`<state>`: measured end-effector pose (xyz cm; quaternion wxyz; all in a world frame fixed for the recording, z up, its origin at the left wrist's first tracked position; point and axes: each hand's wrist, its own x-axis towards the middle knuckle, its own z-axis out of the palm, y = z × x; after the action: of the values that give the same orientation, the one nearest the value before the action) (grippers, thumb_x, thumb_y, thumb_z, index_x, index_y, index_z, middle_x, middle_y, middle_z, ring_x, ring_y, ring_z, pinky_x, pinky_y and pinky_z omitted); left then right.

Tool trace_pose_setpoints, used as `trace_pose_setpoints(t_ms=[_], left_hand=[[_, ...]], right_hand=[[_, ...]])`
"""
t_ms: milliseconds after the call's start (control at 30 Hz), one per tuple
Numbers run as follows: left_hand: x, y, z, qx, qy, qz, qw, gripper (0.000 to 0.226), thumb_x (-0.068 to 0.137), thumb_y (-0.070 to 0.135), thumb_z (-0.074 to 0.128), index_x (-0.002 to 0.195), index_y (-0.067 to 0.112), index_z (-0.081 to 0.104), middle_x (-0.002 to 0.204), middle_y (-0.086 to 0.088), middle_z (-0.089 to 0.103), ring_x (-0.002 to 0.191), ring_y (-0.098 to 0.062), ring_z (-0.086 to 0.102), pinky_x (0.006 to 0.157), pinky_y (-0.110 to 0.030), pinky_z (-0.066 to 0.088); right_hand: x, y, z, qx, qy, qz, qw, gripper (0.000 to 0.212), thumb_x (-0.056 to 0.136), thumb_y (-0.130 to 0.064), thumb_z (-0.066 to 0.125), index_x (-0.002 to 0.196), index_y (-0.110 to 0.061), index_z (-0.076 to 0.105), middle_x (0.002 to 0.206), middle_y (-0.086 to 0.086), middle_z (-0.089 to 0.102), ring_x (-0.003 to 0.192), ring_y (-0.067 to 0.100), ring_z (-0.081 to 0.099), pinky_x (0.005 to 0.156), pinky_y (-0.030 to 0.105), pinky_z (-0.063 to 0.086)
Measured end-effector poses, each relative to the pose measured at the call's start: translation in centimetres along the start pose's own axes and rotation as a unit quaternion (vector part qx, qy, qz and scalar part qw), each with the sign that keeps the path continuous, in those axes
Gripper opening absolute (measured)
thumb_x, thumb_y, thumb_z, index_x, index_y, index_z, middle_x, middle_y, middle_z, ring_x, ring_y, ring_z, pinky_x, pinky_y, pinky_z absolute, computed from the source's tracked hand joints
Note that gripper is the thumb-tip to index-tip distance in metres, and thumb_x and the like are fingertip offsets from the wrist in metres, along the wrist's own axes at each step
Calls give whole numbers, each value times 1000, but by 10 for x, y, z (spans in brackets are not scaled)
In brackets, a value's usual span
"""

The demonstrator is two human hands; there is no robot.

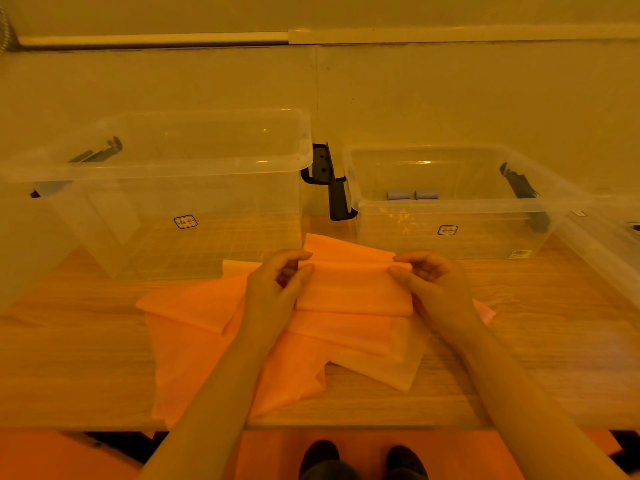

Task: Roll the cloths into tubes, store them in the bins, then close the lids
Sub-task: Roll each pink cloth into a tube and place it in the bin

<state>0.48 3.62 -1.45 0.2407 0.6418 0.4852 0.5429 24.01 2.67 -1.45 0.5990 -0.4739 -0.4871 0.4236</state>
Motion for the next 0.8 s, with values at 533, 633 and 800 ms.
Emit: trace_pose_setpoints(t_ms=[533,633,800], left_hand=[[-1,1,0,-9,-6,-3,1000,28,87,16,67,99,41,60,86,4,58,74,-8,54,62,-15,44],[-1,1,0,2,-4,7,1000,23,90,17,63,100,38,60,83,5,57,70,-2,50,61,-14,42],[0,-1,0,1,0,6,1000,19,90,17,63,100,33,63,81,2,58,68,0,49,59,-12,40]], right_hand=[[2,2,0,-7,7,-6,1000,13,80,-12,73,90,-21,73,94,6,73,92,26,68,78,43,56],[-1,-1,1,0,5,-1,1000,12,80,-7,72,89,-14,73,93,4,73,90,19,69,81,42,56],[-2,-3,1,21,-21,12,999,27,73,4,75,94,-12,71,104,0,73,97,14,70,78,35,59]])
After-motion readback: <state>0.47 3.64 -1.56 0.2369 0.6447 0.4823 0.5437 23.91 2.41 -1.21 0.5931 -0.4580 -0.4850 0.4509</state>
